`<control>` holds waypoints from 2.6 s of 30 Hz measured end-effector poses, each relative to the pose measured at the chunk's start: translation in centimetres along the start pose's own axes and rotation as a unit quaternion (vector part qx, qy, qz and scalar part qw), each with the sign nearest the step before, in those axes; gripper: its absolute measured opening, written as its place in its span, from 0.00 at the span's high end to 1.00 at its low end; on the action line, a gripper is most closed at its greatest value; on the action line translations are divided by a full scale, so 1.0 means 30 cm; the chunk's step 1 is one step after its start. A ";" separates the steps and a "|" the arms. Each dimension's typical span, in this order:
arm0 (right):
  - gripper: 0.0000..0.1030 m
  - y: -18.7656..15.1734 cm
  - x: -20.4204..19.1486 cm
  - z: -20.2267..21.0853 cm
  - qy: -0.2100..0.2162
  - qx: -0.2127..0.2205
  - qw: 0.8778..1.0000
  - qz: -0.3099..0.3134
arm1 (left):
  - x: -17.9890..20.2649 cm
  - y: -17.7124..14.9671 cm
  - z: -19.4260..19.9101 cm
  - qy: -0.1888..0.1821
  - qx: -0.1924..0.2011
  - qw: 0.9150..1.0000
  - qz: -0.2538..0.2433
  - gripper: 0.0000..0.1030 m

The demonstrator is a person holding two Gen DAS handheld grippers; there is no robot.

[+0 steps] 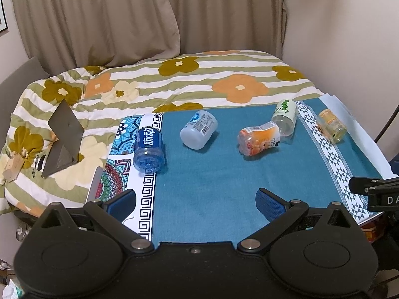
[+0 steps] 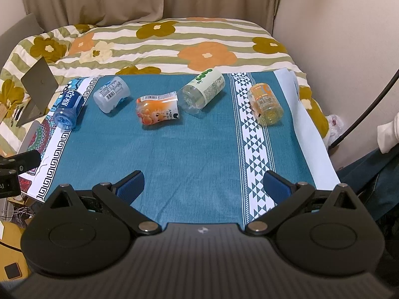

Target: Flip cup upright

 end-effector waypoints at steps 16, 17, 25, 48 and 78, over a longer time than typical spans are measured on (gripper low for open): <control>0.00 0.003 -0.001 0.002 -0.001 0.000 1.000 0.000 | -0.002 0.000 -0.001 -0.001 -0.001 1.000 -0.004 0.00; 0.00 0.003 -0.001 0.002 -0.001 0.000 1.000 0.000 | -0.002 0.000 -0.001 -0.001 0.000 1.000 -0.005 0.00; 0.00 0.004 -0.001 0.003 -0.002 0.000 1.000 0.001 | -0.001 0.002 -0.001 -0.001 0.000 1.000 -0.005 0.00; 0.00 0.016 0.006 0.014 -0.006 0.001 1.000 0.001 | 0.003 0.006 0.002 -0.001 0.003 1.000 -0.007 0.00; 0.00 0.081 0.308 -0.158 0.008 -0.002 1.000 -0.012 | 0.546 0.402 -0.365 -0.093 -0.026 0.983 -0.157 0.00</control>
Point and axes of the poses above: each gripper's, at about its wrist camera, not at the fingertips, and z roughly against the way its jaws point, x to its right, y to its top, the point moved 10 cm from there along -z, roughly the way its jaws point
